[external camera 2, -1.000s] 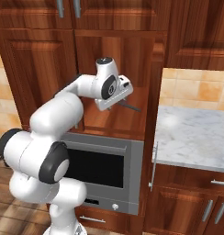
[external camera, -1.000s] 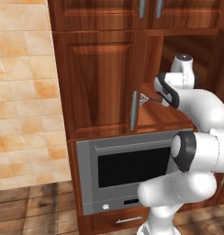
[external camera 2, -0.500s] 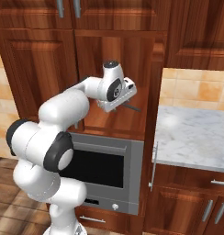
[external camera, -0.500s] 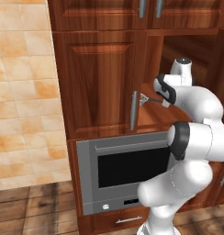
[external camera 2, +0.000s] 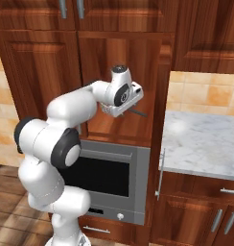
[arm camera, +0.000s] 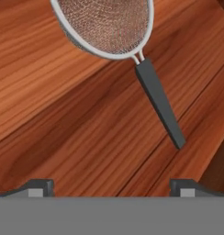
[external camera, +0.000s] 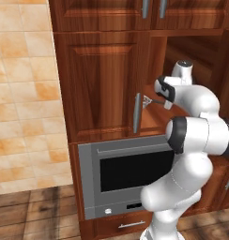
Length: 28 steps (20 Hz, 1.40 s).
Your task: Open the cabinet and setup a tea strainer by placing it in the bowl upright.
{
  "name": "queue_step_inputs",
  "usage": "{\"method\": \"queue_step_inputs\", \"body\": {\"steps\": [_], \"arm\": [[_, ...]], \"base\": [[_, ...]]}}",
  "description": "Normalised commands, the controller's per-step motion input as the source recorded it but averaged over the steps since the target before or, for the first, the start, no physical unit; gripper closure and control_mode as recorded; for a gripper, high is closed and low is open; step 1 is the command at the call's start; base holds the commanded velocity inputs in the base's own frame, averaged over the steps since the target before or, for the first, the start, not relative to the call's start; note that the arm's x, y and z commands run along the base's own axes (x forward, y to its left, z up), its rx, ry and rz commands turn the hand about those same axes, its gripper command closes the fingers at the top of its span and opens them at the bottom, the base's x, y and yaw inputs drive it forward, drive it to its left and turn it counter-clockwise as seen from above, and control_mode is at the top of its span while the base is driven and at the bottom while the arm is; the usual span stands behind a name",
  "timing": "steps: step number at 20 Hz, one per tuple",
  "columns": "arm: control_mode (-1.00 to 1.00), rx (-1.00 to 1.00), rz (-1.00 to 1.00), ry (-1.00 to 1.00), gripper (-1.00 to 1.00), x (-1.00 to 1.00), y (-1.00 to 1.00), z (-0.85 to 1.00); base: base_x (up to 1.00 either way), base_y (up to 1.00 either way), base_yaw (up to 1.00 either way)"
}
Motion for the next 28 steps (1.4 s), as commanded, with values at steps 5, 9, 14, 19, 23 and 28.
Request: {"method": "queue_step_inputs", "body": {"steps": [5,9,14,19,23,28], "arm": [[-1.0,0.0,0.05,0.01,-1.0,0.31,-0.01,-0.14],[-1.0,0.0,0.0,0.06,-1.0,0.27,-0.07,-0.09],[-1.0,0.0,0.0,0.04,-1.0,0.22,-0.04,-0.05],[-1.0,0.0,0.0,0.03,-1.0,0.23,-0.05,-0.03],[-1.0,0.0,0.0,0.01,-1.0,0.23,-0.14,-0.12],[-1.0,0.0,0.02,0.01,-1.0,0.22,-0.14,-0.19]], "base": [[0.0,0.0,0.0],[0.0,0.0,0.0],[0.0,0.0,0.0],[0.0,0.0,0.0],[0.0,0.0,0.0],[0.0,0.0,0.0]]}}
